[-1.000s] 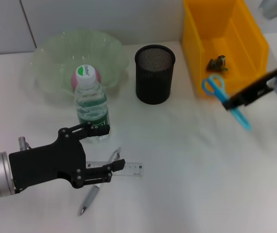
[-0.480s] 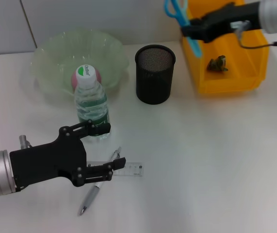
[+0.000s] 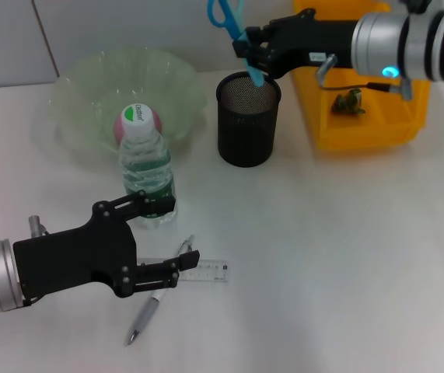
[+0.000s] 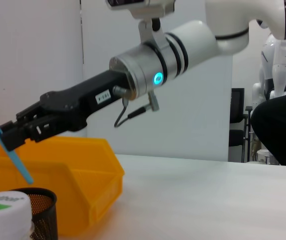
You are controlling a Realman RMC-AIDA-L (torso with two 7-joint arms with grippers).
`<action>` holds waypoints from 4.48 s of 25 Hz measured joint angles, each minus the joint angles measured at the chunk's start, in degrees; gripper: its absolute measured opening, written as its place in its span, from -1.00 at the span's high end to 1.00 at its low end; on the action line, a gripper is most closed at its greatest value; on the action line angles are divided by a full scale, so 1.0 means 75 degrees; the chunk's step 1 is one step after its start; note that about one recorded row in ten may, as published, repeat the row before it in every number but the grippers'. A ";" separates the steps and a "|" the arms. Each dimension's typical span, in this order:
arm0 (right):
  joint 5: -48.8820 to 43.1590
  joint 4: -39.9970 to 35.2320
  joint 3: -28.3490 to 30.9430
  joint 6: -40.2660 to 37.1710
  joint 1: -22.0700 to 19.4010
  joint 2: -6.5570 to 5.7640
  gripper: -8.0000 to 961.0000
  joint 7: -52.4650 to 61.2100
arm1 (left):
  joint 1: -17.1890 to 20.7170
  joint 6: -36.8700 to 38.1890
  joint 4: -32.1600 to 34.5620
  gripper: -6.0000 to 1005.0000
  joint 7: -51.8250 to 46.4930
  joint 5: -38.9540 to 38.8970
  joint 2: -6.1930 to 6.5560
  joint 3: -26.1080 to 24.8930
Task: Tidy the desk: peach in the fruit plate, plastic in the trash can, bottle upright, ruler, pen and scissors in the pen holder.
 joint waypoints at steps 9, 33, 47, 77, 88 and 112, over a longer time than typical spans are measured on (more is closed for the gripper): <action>0.2653 0.1741 -0.0076 0.0251 0.0127 0.0011 0.44 -0.3148 | -0.0007 0.0004 0.0000 -0.65 0.0000 0.0000 0.0000 0.0034; 0.3487 0.3195 -0.0119 0.0810 0.0293 0.0039 0.38 -0.4608 | -0.0109 -0.0056 -0.0024 -0.65 0.0003 0.0000 -0.0019 0.0059; 0.1762 0.0033 0.0042 -0.1272 -0.1103 -0.0222 -0.55 -0.0864 | -0.0053 0.0207 -0.0031 -0.65 -0.0073 0.0009 0.0047 0.0000; -0.3864 -0.3450 0.3329 -0.7296 -0.1157 -0.0458 -0.70 0.1075 | -0.0893 0.0392 0.1357 -0.65 -0.1826 0.2125 0.0058 -0.0295; -0.3953 -0.3376 0.3291 -0.6947 -0.1297 -0.0296 -0.70 0.0930 | -0.1055 0.0123 0.1659 -0.65 -0.2332 0.3374 -0.0019 -0.0289; -0.4451 -0.3427 0.3175 -0.6727 -0.1503 -0.0083 -0.70 0.0959 | -0.2478 -0.1618 0.1419 -0.65 -0.3382 0.4338 -0.0059 0.2110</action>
